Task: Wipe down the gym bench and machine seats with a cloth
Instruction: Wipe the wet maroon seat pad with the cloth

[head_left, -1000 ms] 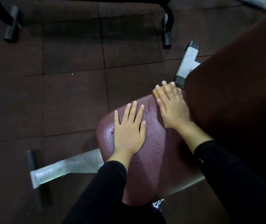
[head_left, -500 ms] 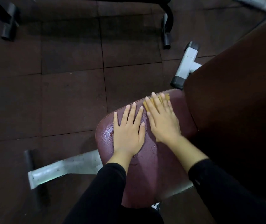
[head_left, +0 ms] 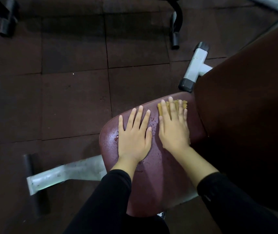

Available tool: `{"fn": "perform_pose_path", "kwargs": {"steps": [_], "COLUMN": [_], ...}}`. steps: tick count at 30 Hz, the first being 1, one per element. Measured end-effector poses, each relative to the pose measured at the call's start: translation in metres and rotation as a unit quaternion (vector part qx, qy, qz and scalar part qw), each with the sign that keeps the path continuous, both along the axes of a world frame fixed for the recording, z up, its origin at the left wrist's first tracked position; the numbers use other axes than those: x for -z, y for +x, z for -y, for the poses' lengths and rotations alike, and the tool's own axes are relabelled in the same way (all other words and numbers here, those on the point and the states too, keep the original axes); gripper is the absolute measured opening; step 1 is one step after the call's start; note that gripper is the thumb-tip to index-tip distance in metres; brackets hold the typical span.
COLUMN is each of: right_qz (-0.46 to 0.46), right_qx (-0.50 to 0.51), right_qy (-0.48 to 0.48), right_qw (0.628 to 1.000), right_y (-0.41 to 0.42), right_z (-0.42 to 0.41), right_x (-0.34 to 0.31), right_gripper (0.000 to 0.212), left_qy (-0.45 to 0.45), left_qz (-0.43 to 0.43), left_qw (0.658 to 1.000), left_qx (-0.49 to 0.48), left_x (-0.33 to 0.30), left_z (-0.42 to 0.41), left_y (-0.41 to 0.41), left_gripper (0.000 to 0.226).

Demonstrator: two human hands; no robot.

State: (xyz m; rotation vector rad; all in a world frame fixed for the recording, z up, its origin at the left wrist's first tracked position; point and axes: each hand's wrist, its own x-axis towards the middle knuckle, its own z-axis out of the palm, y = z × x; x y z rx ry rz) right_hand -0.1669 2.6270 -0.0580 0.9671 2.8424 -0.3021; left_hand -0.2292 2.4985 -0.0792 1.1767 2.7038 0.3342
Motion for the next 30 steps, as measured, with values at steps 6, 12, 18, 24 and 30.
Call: {"fn": "perform_pose_path", "kwargs": {"steps": [6,12,18,24,30], "right_qz": [-0.041,-0.048,-0.039,-0.063,-0.020], "right_qx": [0.011,0.103,0.046,-0.010,-0.001], "right_qy": [-0.022,-0.014,-0.027,-0.097,-0.034], "right_qw": [0.999,0.993,0.998,0.993,0.999], "right_y": [-0.033,0.010,0.039,0.047,0.030], "right_z": [-0.054,-0.027,0.014,0.004,0.007], "right_x": [0.003,0.001,0.001,-0.001,-0.003], "right_gripper": [0.049,0.055,0.057,0.056,0.054], "left_qy": [-0.008,-0.005,0.012,0.000,0.033], "left_qz": [0.004,0.007,0.046,0.057,0.098], "left_qw": [1.000,1.000,0.999,0.994,0.987], "left_qx": [0.003,0.002,0.017,-0.092,-0.123], "left_x": [-0.001,-0.001,-0.007,-0.004,-0.003], "left_z": [0.000,0.000,0.014,0.061,0.063], "left_y": [-0.001,-0.001,-0.008,-0.028,-0.026], "left_gripper": [0.055,0.054,0.055,0.057,0.057]}}
